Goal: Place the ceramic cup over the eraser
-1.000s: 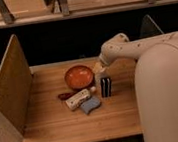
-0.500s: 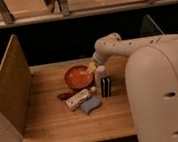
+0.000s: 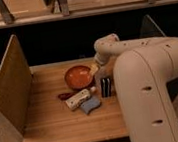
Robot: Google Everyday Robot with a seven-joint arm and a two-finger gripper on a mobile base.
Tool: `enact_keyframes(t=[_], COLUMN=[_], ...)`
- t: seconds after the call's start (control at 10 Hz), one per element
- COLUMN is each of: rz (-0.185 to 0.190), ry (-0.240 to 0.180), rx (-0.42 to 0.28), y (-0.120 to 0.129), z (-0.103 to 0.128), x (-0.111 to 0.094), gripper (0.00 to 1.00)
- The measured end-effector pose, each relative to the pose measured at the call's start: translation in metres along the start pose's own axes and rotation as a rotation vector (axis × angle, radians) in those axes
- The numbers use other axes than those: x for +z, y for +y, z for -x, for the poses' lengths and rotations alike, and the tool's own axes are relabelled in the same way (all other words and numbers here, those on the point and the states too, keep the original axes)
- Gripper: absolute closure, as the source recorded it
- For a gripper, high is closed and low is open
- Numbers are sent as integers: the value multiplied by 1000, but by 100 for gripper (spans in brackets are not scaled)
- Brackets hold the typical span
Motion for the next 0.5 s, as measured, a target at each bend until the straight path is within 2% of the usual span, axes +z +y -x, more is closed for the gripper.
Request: enact_keyframes(t=[0.5], rz=[1], ry=[12], rx=[-9], y=[1], z=[-3], x=[2], gripper=[20])
